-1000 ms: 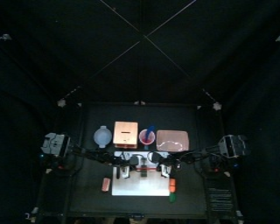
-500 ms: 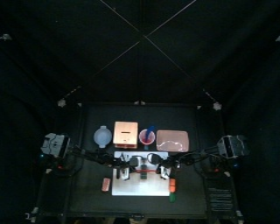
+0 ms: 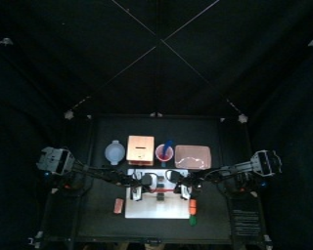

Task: Place sushi on board then cut the sushi with the knife then place the pieces on the plate
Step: Cut the sushi into 4 pieces

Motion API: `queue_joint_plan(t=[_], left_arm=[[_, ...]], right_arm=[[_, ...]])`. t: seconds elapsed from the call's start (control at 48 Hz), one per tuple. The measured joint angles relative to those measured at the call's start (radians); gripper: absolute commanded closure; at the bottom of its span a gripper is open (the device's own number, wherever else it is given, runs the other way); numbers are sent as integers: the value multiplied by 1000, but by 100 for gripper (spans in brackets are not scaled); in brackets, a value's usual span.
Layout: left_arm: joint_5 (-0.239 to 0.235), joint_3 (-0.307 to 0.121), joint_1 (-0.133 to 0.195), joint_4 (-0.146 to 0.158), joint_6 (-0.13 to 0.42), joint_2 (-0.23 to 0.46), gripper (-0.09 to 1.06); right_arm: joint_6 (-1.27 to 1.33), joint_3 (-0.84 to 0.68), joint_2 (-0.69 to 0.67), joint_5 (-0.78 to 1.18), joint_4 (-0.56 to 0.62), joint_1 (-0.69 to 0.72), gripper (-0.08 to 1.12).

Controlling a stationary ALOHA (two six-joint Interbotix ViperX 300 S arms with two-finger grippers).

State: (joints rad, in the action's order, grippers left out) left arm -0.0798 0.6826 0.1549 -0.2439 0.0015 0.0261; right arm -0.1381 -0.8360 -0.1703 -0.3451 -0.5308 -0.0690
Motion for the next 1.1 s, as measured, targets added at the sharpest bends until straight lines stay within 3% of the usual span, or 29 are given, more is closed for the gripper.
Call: queue_joint_plan(t=[0.146, 0.312, 0.729, 1.104], left_arm=[[0, 8, 14, -3, -5, -21, 53], [2, 3, 43, -32, -5, -14, 53], [6, -3, 52, -97, -5, 25, 53], [18, -8, 63, -115, -3, 48, 53]], right_arm=[[0, 2, -12, -3, -25, -11, 74], [0, 0, -12, -3, -49, -41, 74], [0, -15, -3, 5, -89, -55, 74], [0, -15, 25, 11, -107, -74, 74]])
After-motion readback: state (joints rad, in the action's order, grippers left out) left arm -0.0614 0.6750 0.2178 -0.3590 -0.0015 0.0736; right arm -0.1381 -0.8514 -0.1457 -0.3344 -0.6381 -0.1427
